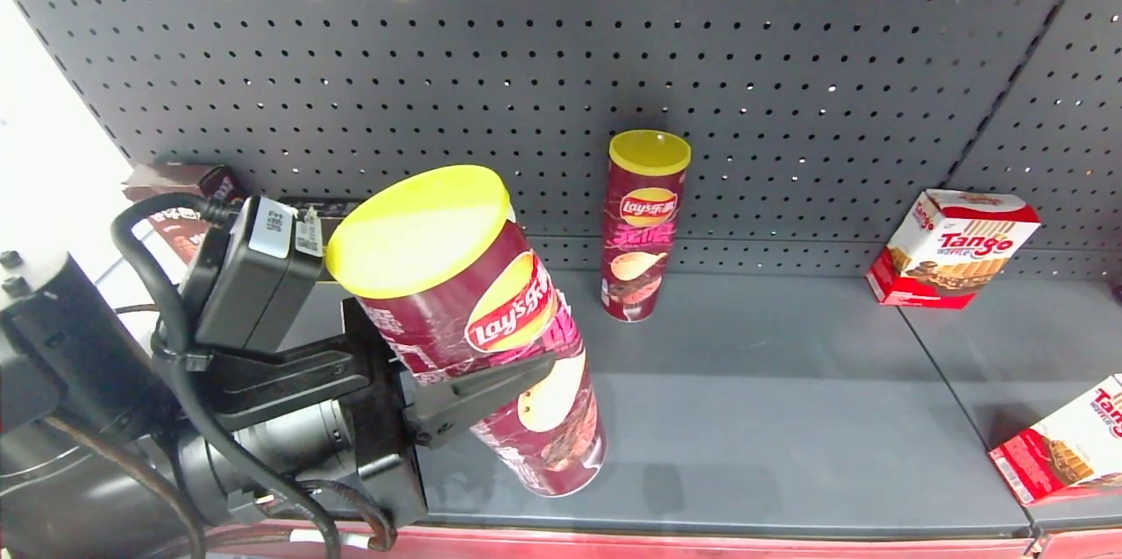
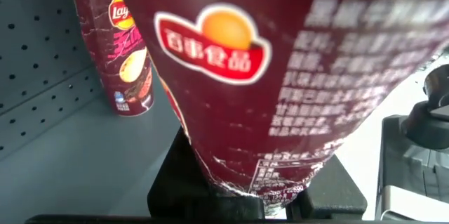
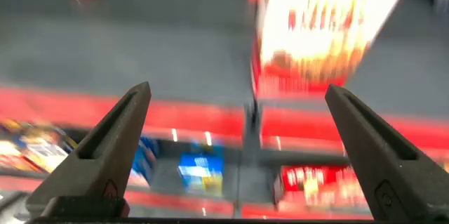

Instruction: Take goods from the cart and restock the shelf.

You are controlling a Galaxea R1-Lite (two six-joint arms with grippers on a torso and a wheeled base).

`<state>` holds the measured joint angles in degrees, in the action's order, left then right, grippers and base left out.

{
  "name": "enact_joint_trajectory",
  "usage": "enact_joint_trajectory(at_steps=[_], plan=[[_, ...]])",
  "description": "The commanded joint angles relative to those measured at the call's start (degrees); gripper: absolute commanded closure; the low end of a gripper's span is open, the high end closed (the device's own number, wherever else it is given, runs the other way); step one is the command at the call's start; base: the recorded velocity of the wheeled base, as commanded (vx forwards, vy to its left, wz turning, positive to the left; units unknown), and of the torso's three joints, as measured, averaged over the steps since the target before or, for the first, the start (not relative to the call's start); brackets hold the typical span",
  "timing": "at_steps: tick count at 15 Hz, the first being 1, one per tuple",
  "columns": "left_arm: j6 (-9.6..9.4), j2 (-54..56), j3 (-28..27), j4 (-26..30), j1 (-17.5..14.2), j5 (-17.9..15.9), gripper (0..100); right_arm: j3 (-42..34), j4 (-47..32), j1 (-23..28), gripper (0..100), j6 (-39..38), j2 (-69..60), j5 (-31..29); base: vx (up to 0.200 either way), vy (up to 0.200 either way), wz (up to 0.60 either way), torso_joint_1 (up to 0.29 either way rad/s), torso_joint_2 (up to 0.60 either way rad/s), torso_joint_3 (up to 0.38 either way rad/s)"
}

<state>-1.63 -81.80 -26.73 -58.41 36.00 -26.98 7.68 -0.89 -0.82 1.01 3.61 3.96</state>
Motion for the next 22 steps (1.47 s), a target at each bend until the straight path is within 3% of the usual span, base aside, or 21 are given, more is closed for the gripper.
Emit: enact_joint_trajectory(at_steps=[1, 2, 5, 6, 7, 11, 13, 14, 17, 18, 20, 22], plan=[[-0.04, 1.03, 0.37, -0.04, 0.04, 0.0, 100, 27.21, -3.24, -2.17, 0, 3.29, 25.66, 6.67, 0.0, 0.0, 0.0, 0.0, 0.0, 0.0], [-0.04, 1.03, 0.54, -0.31, -0.32, -0.09, 100, 27.83, -1.57, -3.93, 0, 6.02, 31.46, 9.49, 0.0, 0.0, 0.0, 0.0, 0.0, 0.0], [-0.04, 0.94, 1.95, -2.15, -0.05, -0.09, 100, 27.65, 3.26, -10.26, 0, 7.87, 41.22, 10.72, 0.0, 0.0, 0.0, 0.0, 0.0, 0.0], [-0.04, 0.85, 2.12, -2.33, -0.05, -0.09, 100, 28.36, 4.76, -15.79, 0, 7.78, 46.05, 10.54, 0.0, 0.0, 0.0, 0.0, 0.0, 0.0], [-0.04, 0.94, 2.12, -2.33, -0.23, -0.09, 100, 28.18, 6.78, -18.17, 0, 7.6, 48.51, 10.54, 0.0, 0.0, 0.0, 0.0, 0.0, 0.0], [-0.04, 0.68, 2.39, -2.24, -0.49, 0.0, 100, 29.94, 11.61, -18.69, 0, 7.78, 58.44, 12.12, 0.0, 0.0, 0.0, 0.0, 0.0, 0.0], [0.05, 0.68, 2.56, -2.15, -1.11, 0.08, 100, 31.43, 17.94, -19.22, 0, 7.51, 65.47, 12.47, 0.0, 0.0, 0.0, 0.0, 0.0, 0.0], [0.05, 0.76, 2.74, -2.15, -2.51, -0.09, 100, 31.52, 23.83, -18.87, 0, 7.51, 70.13, 16.08, 0.0, 0.0, 0.0, 0.0, 0.0, 0.0], [0.05, 0.41, 2.56, -2.24, -2.6, -0.09, 100, 33.54, 36.49, -18.34, 0, 7.78, 81.29, 23.64, 0.0, 0.0, 0.0, 0.0, 0.0, 0.0], [0.05, 0.32, 2.56, -2.24, -2.6, -0.09, 100, 34.6, 38.24, -18.34, 0, 7.78, 83.23, 24.87, 0.0, 0.0, 0.0, 0.0, 0.0, 0.0], [0.05, -0.03, 2.39, -2.24, -2.6, -0.09, 100, 39.43, 42.2, -16.5, 0, 7.87, 88.41, 35.33, 0.0, 0.0, 0.0, 0.0, 0.0, 0.0], [0.05, -0.03, 2.39, -2.33, -2.6, -0.09, 100, 42.07, 43.96, -16.23, 0, 7.95, 90.43, 39.72, 0.0, 0.0, 0.0, 0.0, 0.0, 0.0]])
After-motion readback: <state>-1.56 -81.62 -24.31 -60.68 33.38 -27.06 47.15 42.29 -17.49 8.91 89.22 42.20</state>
